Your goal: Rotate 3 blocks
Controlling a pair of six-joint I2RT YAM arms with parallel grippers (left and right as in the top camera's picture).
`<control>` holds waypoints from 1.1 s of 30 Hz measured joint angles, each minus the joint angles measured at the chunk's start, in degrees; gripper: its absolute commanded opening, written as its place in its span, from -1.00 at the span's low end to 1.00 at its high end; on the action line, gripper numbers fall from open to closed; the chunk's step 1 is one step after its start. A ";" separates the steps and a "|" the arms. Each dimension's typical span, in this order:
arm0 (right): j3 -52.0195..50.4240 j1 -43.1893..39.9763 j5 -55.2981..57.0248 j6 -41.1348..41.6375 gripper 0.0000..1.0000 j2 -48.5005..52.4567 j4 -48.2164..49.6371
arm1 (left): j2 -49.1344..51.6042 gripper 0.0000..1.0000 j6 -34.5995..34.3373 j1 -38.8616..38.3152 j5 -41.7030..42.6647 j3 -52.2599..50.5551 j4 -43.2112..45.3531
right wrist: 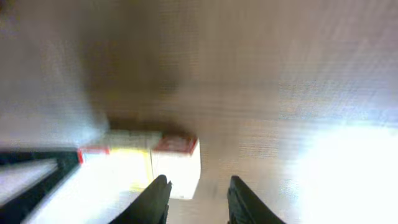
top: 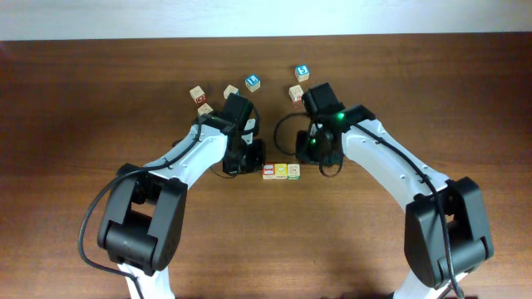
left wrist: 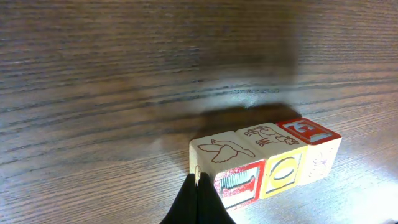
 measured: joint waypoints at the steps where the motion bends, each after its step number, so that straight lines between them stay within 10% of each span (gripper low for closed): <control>1: -0.87 0.22 -1.11 0.81 -0.36 0.00 -2.05 | 0.00 -1.00 0.00 0.00 0.02 0.00 -0.02; 33: -9.46 4.50 0.94 6.88 -0.37 0.00 7.63 | 0.00 -1.00 0.00 0.00 0.00 0.00 -0.02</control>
